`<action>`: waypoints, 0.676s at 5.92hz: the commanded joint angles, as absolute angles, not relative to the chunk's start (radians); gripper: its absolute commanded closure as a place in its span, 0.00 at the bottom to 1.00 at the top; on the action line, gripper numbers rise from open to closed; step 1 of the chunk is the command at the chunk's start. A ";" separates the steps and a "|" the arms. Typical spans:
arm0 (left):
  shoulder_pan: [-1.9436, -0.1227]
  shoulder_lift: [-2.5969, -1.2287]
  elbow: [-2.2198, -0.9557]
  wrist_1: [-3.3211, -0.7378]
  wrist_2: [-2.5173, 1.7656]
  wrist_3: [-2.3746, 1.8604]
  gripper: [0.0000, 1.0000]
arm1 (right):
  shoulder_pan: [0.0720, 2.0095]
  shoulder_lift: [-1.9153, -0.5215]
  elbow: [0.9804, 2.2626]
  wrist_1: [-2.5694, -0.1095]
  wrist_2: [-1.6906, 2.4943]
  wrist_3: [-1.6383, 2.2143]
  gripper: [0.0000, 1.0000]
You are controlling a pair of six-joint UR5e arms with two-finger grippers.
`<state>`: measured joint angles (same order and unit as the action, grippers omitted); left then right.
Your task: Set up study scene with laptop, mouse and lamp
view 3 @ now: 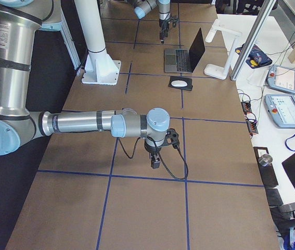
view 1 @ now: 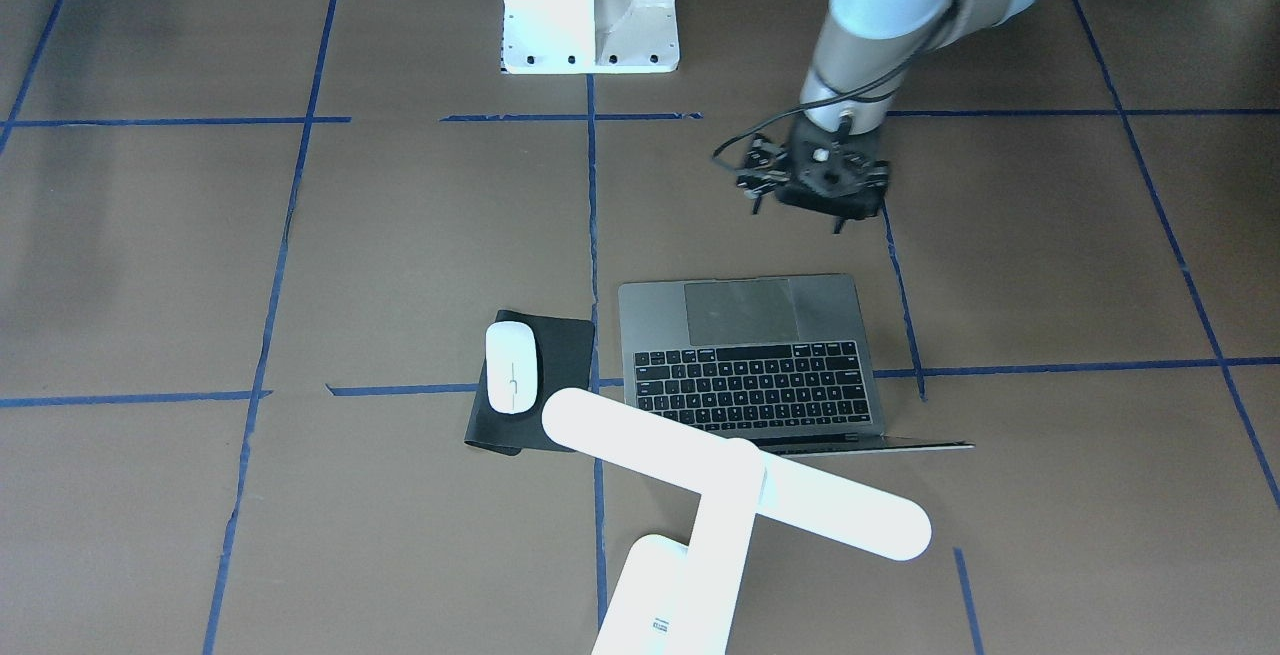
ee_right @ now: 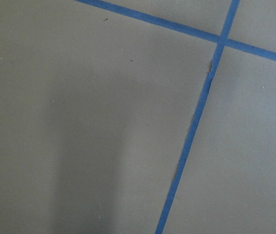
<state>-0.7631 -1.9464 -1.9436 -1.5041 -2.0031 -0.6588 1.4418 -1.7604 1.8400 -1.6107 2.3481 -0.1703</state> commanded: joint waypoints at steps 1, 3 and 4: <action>-1.090 -1.684 -1.971 -1.479 -2.230 -0.194 0.00 | 1.442 -1.758 1.830 -1.612 2.347 -0.164 0.00; -1.381 -1.568 -1.837 -1.480 -2.316 0.106 0.00 | 1.442 -1.758 1.832 -1.611 2.347 -0.111 0.00; -1.457 -1.545 -1.777 -1.474 -2.315 0.173 0.00 | 1.477 -1.752 1.848 -1.621 2.359 -0.074 0.00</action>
<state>-1.3657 -1.5753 -1.8371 -1.4785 -2.3063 0.0779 1.4536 -1.7558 1.8371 -1.6141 2.3512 -0.1035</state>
